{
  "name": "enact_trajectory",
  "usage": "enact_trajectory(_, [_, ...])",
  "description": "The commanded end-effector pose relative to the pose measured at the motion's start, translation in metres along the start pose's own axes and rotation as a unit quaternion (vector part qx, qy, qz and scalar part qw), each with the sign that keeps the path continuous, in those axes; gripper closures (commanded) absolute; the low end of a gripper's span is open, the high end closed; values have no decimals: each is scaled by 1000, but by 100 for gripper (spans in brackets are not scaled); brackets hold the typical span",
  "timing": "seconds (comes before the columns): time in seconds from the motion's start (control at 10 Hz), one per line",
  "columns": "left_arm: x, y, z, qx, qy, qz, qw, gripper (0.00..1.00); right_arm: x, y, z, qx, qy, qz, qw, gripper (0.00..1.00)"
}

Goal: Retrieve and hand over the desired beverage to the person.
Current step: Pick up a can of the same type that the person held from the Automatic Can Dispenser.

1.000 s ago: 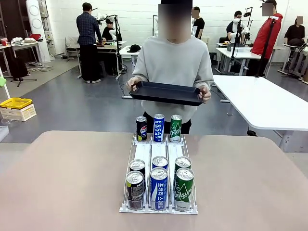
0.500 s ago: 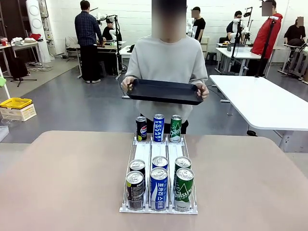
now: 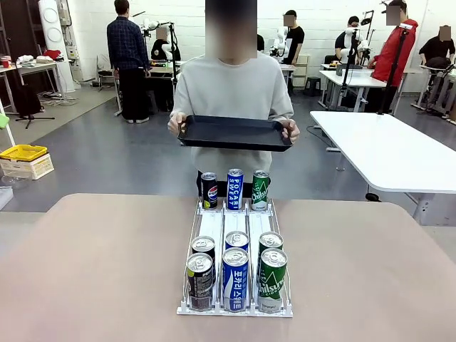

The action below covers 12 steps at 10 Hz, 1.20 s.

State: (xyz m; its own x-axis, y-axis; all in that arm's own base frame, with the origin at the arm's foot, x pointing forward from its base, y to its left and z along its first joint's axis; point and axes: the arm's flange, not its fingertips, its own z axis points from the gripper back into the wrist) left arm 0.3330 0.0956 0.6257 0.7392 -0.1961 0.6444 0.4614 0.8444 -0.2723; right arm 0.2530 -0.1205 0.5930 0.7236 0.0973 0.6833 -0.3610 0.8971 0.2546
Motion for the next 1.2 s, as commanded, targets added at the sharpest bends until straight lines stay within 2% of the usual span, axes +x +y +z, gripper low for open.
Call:
enact_trajectory(0.0, [2, 3, 0, -3, -8, -3, 1000, 0, -1, 0, -2, 9, 0, 5, 1000, 0])
enact_trajectory(1.1, [2, 3, 0, -3, -8, -3, 1000, 0, -1, 0, -2, 9, 0, 5, 1000, 0])
